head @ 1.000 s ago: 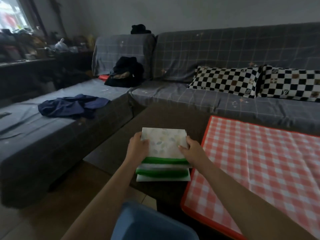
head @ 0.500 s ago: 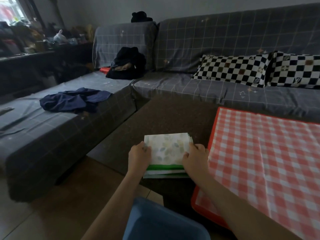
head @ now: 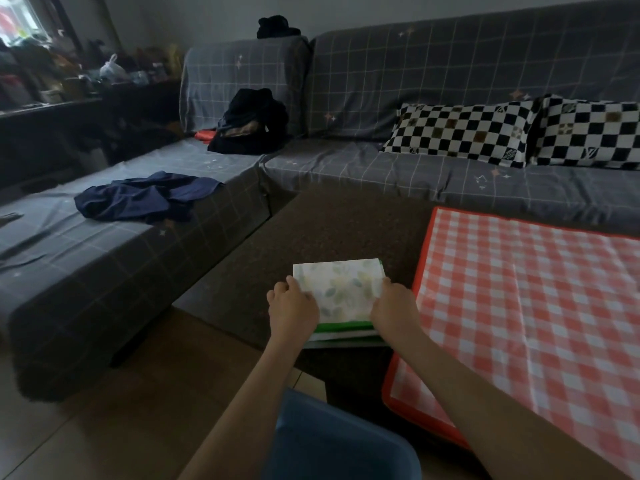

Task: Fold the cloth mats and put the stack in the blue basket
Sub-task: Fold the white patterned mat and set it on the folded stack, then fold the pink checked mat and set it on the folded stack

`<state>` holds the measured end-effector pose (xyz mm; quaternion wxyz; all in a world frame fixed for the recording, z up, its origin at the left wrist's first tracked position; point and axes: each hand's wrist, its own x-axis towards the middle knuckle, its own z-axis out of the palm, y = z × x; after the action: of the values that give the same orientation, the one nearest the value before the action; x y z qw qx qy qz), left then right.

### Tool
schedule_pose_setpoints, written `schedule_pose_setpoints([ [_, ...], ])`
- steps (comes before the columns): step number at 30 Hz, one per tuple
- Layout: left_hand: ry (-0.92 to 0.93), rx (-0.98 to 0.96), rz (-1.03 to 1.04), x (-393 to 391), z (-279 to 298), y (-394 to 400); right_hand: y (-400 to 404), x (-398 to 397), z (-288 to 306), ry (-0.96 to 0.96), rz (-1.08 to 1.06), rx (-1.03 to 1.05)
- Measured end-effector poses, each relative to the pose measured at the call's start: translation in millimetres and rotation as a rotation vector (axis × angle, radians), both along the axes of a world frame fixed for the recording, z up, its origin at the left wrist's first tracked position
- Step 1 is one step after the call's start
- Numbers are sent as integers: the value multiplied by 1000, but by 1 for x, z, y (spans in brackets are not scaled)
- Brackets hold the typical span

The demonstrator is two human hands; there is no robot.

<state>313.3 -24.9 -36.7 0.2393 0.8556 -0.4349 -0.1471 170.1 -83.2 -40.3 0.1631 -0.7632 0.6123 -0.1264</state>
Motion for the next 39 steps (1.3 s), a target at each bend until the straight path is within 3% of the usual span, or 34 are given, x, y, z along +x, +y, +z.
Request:
schedule_pose_setpoints([
  [3,-125,36,-82,-3,-7,5,8,-1,-4,-11,103,-2],
  [8,-304,131,-325,5,-18,1,12,-6,-5,227,241,-40],
  [14,-298,188,-369,11,-21,-4,7,-10,-17,342,259,-50],
  [23,-322,307,-363,5,0,-2,7,-15,-1,254,255,86],
  [27,-386,171,-408,-12,12,8,16,-25,5,109,286,-53],
  [35,-147,-30,-561,-73,12,32,49,-86,-1,65,206,-176],
  [39,-122,-71,-601,-106,8,44,66,-134,0,72,159,-176],
])
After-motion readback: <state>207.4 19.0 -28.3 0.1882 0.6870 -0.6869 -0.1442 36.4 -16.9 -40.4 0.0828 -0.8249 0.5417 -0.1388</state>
